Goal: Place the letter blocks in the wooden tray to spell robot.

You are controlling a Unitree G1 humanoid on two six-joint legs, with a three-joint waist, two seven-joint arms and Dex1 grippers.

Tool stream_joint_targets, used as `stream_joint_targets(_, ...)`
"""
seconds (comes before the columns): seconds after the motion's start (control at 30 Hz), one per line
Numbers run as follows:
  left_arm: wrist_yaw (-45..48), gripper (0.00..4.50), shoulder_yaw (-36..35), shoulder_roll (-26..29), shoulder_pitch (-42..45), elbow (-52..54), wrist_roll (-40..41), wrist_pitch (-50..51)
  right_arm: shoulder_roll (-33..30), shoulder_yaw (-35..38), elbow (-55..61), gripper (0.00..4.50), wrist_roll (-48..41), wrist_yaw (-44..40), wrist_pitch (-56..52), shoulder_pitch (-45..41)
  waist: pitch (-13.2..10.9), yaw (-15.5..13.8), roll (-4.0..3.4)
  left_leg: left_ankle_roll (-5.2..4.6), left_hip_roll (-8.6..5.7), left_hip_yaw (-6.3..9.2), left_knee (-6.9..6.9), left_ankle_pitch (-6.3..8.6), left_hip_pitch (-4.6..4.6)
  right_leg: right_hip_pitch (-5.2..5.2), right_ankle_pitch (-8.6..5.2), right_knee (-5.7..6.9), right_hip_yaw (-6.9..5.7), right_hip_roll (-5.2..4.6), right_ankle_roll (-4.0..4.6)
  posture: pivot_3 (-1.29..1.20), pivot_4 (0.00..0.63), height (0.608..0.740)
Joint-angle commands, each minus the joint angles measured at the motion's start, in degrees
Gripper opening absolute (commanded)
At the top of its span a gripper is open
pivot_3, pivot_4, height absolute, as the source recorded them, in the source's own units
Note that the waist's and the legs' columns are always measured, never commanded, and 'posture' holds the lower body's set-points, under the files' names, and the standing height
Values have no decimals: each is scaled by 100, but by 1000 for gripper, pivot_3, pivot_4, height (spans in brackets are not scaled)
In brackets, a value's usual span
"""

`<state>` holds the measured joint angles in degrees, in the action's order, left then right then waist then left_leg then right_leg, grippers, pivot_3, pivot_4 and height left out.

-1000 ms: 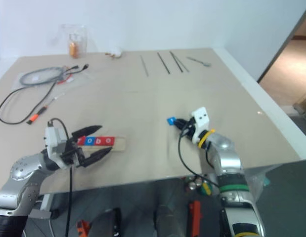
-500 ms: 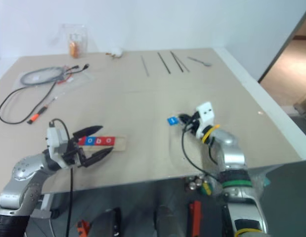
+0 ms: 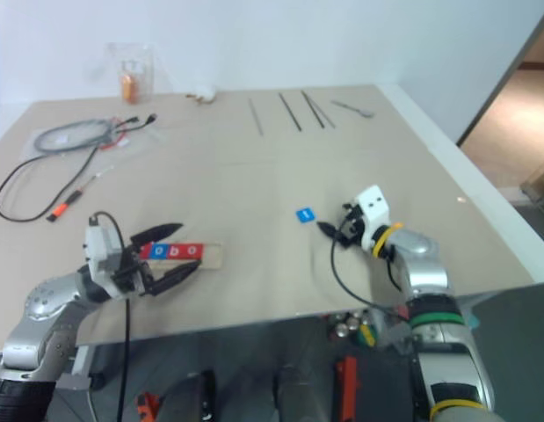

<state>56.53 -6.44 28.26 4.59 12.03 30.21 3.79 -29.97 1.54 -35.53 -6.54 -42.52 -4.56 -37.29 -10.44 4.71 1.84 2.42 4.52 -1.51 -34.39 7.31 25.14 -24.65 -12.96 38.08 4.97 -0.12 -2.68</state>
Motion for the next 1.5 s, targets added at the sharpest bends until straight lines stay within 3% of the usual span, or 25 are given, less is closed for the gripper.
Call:
stream_joint_targets(0.03,3,4500,-47,51,39,82,19,-67,-10,102,-284,4364,154,363,371,-418,0,1,0,0,0,0,0,0,0,0,0,0,0,0,0,0,150,740)
stream_joint_targets(0.53,-96,4500,-94,43,-57,184,16,-66,45,-328,-324,4364,613,230,803,-363,0,-10,0,5,1,0,9,9,5,-3,-15,0,3,3,-8,0,150,740)
stream_joint_targets(0.97,-143,4500,-63,-13,-74,126,-1,-155,-165,-726,1950,4364,330,-912,-210,253,0,-20,0,6,2,0,8,9,4,-3,-14,1,3,3,-6,0,150,740)
stream_joint_targets(1.5,-92,4500,-39,-38,-81,46,-17,-202,51,-436,1842,4364,-231,-898,-817,222,0,-20,1,6,1,-3,8,10,7,-10,-14,1,3,2,-5,0,150,740)
